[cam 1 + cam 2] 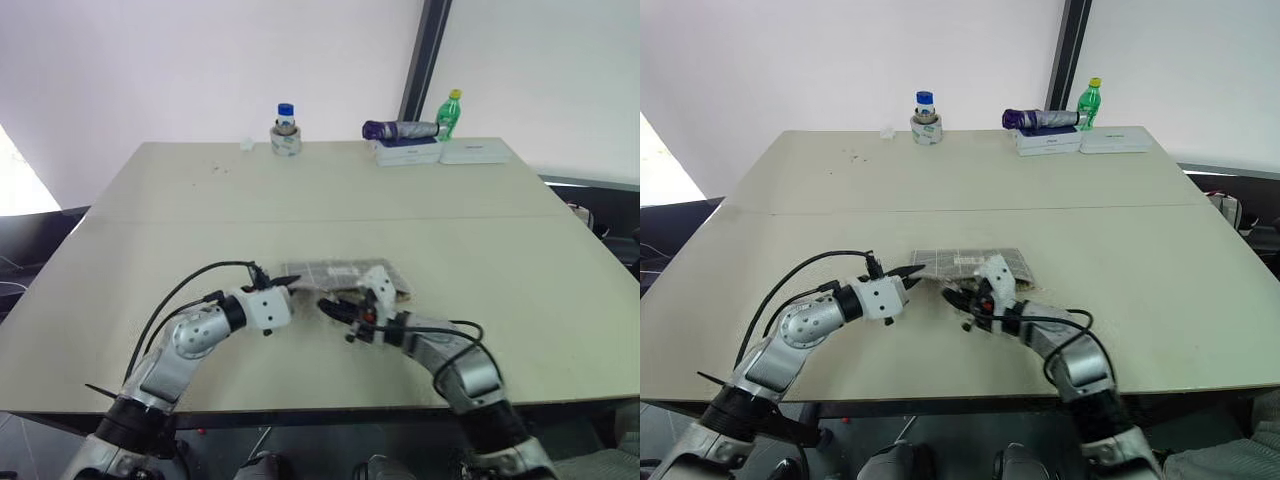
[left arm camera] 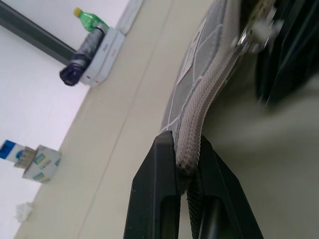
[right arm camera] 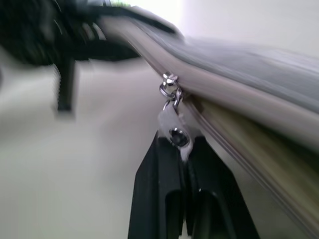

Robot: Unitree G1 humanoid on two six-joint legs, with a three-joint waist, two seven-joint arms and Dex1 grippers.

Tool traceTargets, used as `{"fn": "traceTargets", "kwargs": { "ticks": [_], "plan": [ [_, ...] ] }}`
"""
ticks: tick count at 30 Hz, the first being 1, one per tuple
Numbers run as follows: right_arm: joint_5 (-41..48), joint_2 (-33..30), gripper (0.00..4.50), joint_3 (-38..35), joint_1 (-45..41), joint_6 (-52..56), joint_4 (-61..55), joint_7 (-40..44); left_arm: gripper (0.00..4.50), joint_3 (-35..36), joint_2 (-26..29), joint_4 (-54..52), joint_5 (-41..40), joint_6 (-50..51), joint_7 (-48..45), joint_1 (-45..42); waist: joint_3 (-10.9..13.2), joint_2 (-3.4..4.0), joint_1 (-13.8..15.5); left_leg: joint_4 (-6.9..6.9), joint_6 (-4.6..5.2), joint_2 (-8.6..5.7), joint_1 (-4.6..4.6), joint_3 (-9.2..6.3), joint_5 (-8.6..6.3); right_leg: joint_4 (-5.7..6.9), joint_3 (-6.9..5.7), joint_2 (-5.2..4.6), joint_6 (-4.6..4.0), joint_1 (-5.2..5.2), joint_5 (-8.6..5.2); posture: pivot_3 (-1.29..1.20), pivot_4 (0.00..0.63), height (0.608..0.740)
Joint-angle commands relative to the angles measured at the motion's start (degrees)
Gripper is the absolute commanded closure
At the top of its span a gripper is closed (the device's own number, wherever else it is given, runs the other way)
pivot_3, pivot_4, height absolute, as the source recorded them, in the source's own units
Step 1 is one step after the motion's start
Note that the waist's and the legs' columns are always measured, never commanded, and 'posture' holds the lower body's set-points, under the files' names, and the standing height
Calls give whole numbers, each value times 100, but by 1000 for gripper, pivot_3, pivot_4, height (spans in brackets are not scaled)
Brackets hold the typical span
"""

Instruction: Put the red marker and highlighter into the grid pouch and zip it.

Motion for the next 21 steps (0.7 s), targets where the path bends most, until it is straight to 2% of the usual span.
{"fn": "traceTargets", "kwargs": {
  "ticks": [1,5,8,12,16,19,21],
  "plan": [
    [181,-550,4456,-349,91,82,-460,356,4500,366,206,42,-72,-167,161,58,0,0,-1,-1,0,0,0,-2,0,0,-1,1,0,-1,0,0,150,740],
    [138,-1368,4456,-773,161,-56,-252,663,4500,522,413,252,-138,-326,202,145,0,0,1,-4,2,1,3,-2,-1,0,0,-1,0,-1,0,0,150,740],
    [51,-1747,4456,-1072,64,-331,272,740,4500,595,524,465,-176,-483,227,172,0,0,2,-4,3,1,5,-2,-2,0,-1,-1,0,1,0,0,150,740],
    [-149,-1964,4456,-1074,-30,-760,754,810,4500,608,541,653,-298,-542,189,143,1,0,2,-5,2,1,5,0,-2,0,0,1,0,0,0,0,150,740],
    [100,-1823,4456,-1035,-120,-546,754,863,4500,626,564,808,-380,-678,200,141,1,-1,2,-3,2,1,4,3,-1,0,0,0,1,0,0,0,150,740],
    [157,-1752,3557,-1018,-159,-577,745,883,3366,633,569,910,-638,-759,45,207,1,-1,2,-3,2,1,5,2,-1,1,0,0,0,0,0,0,150,740],
    [162,-1727,2503,-1047,-206,-633,785,872,2350,669,624,1011,-656,-858,29,346,1,-1,1,-3,2,1,4,3,-1,0,0,0,0,-1,0,0,150,740]
  ]
}}
